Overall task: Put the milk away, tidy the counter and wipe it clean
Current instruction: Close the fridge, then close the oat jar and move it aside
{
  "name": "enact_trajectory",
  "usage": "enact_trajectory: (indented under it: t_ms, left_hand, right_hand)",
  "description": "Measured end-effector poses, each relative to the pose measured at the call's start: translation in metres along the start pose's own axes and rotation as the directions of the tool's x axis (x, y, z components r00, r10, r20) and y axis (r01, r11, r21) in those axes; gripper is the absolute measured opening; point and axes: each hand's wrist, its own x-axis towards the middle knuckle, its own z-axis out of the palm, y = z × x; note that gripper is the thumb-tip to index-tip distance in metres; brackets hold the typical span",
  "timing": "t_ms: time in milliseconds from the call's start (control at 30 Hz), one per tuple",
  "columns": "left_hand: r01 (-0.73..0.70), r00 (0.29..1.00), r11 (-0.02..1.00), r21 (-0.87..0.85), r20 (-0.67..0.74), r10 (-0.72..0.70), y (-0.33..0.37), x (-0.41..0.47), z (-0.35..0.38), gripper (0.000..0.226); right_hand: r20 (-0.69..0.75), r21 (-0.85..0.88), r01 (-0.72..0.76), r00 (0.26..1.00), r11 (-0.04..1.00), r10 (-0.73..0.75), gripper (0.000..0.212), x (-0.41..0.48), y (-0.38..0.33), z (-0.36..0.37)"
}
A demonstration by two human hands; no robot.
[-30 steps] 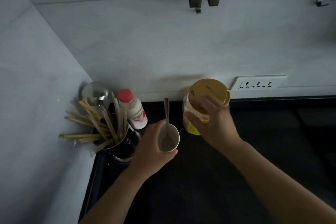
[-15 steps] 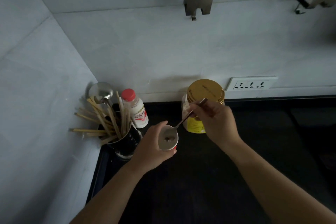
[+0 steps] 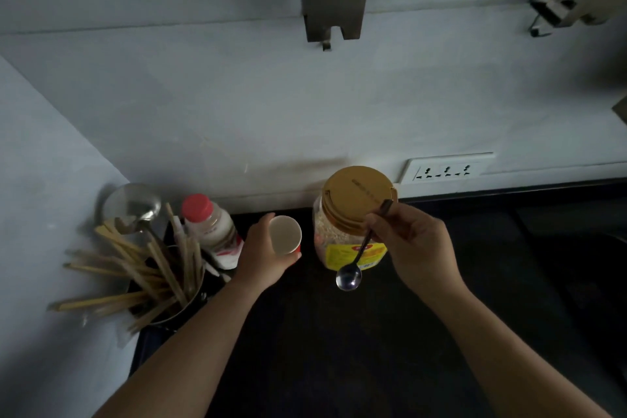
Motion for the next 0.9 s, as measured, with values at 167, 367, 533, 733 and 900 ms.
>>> enact_trajectory:
  t_ms: [167,367,533,733,900]
  left_hand:
    - [0.034,0.998,0.999,0.027,0.043,-0.035,-0.007,0.004,0.007,0.095]
    - [0.042,0.997,0.998,0.047,0.063,-0.045,0.0,-0.02,-0.008,0.11]
    - [0.022,0.997,0.993,-0.119,-0.069,-0.03,0.01,-0.073,-0.033,0.077]
    - [0.071,0.995,0.933,-0.353,-0.037,-0.09,0.024,-0.133,-0.066,0.036]
    - [0.029,0.985,0.879,-0.477,-0.134,-0.105,0.038,-0.16,-0.097,0.012]
  right_hand:
    - [0.037,0.046,-0.026,0.999,0.999,0.024,0.014,0.002,0.008,0.0]
    - [0.033,0.003,0.01,0.999,1.0,-0.01,0.01,0.002,0.006,0.002]
    - [0.006,0.042,0.048,0.999,0.998,-0.048,0.007,-0.004,-0.005,0.007]
    - [0.015,0.295,-0.042,0.999,0.954,0.04,0.011,-0.024,-0.028,0.031]
    - [0.126,0.507,-0.205,0.979,0.837,0.163,0.014,-0.033,-0.039,0.054]
